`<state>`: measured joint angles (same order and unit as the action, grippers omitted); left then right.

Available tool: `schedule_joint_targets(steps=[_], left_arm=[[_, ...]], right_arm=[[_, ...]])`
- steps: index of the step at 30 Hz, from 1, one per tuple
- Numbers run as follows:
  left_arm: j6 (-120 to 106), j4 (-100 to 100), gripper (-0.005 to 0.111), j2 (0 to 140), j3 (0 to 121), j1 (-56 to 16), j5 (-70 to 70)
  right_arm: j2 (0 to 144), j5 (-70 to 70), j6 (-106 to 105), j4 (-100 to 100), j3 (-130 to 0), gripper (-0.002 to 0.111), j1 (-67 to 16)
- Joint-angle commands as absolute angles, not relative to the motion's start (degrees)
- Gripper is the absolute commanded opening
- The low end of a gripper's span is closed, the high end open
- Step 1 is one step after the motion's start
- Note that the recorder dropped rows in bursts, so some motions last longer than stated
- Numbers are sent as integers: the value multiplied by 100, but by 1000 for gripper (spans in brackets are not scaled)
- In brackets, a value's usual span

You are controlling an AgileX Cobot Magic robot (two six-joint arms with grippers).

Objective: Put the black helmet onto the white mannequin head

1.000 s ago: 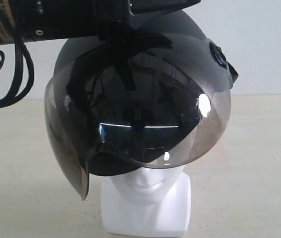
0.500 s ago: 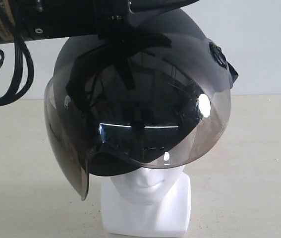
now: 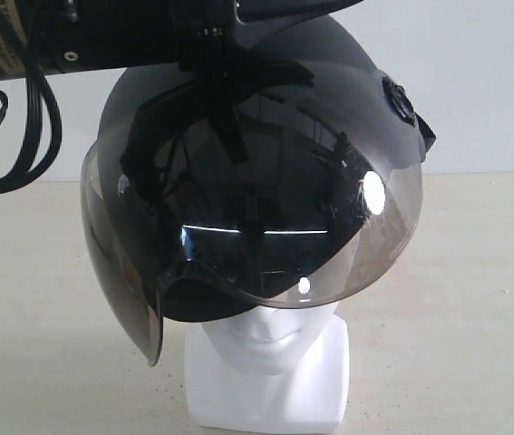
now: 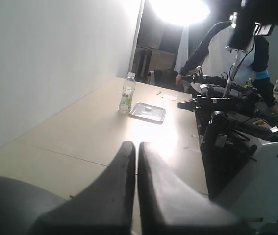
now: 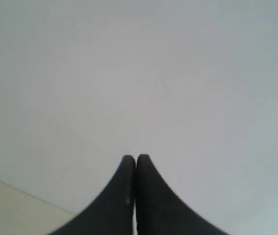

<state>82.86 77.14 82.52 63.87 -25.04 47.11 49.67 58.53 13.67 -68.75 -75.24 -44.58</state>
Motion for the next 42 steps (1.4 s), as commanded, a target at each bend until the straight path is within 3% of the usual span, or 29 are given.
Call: schedule_joint_targets(steps=[1,4,9,15,20,25,28,31,33,39,42], left_arm=[[8741,8185,4,8573,6138,-2535,4173],[8741,8185,4,8573,6138,-2535,4173],[8762,8197,4,8573,6138,-2535,4174],[8763,8209,4,8573,6138,-2535,4174],[8763,8335,4,8573,6138,-2535,4174],[8828,8359,4,8573,6138,-2535,4174],[8828,8359,4,8573,6138,-2535,4174],[8828,8359,4,8573,6138,-2535,4174],[8827,8344,4,8573,6138,-2535,4174],[8827,8335,4,8573,6138,-2535,4174],[8827,8335,4,8573,6138,-2535,4174]], right_arm=[[5714,6996,3361,-8475,-7397,0,-4295],[6154,6501,3416,-7616,-7409,0,-3456],[6815,5153,2353,-3992,-7448,0,-1231],[6858,4191,-1518,1080,-7448,0,318],[6858,5400,-3653,3567,-7448,0,405],[6858,6026,-2588,3499,-7448,2,405],[6858,6257,-2293,3593,-7448,16,405],[6858,6509,-2263,3975,-7448,44,405],[6858,6521,-2263,4264,-7448,57,405],[6892,6642,-2274,4670,-7448,45,405],[7039,6802,-2274,4749,-7448,45,381]])
